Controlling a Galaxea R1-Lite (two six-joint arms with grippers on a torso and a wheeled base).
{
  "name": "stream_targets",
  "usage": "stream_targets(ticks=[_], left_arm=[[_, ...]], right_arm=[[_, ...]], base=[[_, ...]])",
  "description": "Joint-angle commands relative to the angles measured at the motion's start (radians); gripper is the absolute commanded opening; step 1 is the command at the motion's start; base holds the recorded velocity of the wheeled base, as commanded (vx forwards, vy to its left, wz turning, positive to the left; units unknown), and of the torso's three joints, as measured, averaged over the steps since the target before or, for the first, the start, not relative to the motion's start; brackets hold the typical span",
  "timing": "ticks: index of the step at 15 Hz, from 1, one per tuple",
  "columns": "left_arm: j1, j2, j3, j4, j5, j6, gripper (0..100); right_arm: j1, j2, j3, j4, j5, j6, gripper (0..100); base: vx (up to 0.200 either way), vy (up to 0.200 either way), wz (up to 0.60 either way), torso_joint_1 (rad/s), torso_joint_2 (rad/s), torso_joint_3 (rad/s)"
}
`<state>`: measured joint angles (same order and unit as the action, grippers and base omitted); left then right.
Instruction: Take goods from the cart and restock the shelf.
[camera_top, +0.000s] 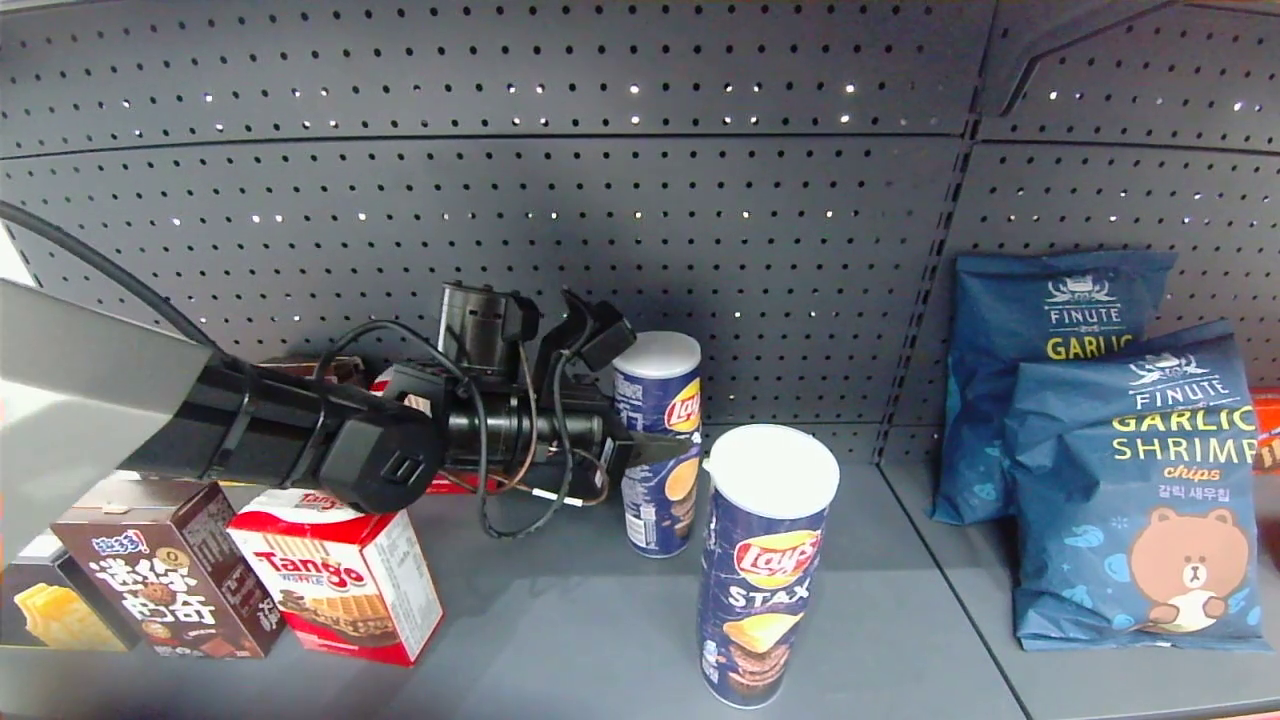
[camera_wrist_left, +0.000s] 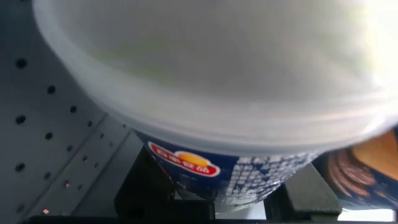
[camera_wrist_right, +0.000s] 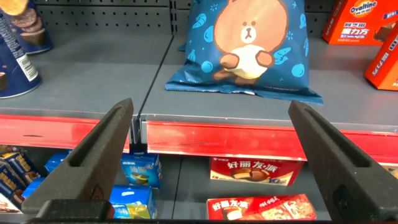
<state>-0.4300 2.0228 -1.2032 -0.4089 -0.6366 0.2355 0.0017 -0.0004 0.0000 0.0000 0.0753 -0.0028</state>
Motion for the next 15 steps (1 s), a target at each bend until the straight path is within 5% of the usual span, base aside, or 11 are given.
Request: stream_targets(ticks=[1, 11, 12, 15], left_arm=[[0.0, 0.028, -0.024, -0.001, 0.0, 0.015, 0], [0.0, 0.074, -0.075, -0.007, 0.0, 0.054, 0], [0.0, 0.074, -0.076, -0.008, 0.0, 0.067, 100], [-0.001, 0.073, -0.07, -0.024, 0.0, 0.067, 100]], right_arm=[[0.0, 0.0, 0.0, 0.0, 0.001, 0.0, 100], [0.0, 0.0, 0.0, 0.0, 0.001, 0.0, 100], [0.0, 0.0, 0.0, 0.0, 0.0, 0.0, 100], [0.0, 0.0, 0.0, 0.0, 0.001, 0.0, 100]], base=[[0.0, 0.0, 0.0, 0.0, 0.0, 0.0], [0.0, 0.0, 0.0, 0.0, 0.0, 0.0], [0.0, 0.0, 0.0, 0.0, 0.0, 0.0], [0.0, 0.0, 0.0, 0.0, 0.0, 0.0]])
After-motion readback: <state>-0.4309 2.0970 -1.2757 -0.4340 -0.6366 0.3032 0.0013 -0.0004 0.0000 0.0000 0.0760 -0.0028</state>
